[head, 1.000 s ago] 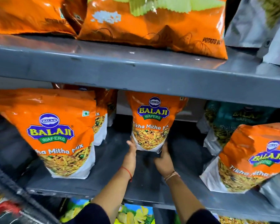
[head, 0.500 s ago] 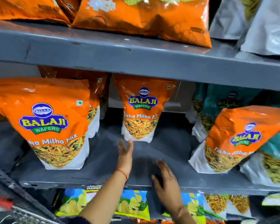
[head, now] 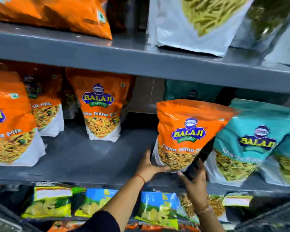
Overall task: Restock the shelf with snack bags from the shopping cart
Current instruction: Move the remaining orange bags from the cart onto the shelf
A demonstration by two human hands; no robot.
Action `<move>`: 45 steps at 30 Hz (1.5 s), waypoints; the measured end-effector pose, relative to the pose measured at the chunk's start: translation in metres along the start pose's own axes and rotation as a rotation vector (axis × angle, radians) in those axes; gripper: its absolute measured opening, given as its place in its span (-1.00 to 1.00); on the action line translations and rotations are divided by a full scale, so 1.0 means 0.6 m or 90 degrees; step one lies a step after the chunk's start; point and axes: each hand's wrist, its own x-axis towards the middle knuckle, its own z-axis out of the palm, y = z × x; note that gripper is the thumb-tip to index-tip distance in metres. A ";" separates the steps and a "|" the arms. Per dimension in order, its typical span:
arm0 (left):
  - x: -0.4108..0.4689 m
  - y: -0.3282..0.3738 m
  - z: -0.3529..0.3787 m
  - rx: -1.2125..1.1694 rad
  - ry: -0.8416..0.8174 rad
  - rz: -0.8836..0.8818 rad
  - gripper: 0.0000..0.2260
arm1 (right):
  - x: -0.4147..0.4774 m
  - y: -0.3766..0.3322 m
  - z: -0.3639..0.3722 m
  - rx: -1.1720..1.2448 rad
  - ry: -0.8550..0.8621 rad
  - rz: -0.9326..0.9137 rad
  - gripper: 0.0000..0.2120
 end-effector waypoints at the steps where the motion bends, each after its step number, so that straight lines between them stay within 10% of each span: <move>1: 0.006 -0.001 0.000 0.005 0.006 -0.005 -0.18 | 0.015 0.005 -0.006 0.023 -0.047 0.005 -0.26; 17: -0.044 -0.101 -0.257 -0.068 0.183 0.032 -0.61 | -0.012 -0.091 0.223 0.004 -0.264 -0.031 -0.35; 39: -0.093 -0.132 -0.371 -0.060 0.228 0.093 -0.52 | -0.102 -0.121 0.326 -0.055 -0.196 -0.028 -0.18; 45: -0.153 -0.124 -0.302 0.127 0.539 0.125 -0.43 | -0.162 -0.070 0.244 -0.172 -0.190 -0.127 -0.38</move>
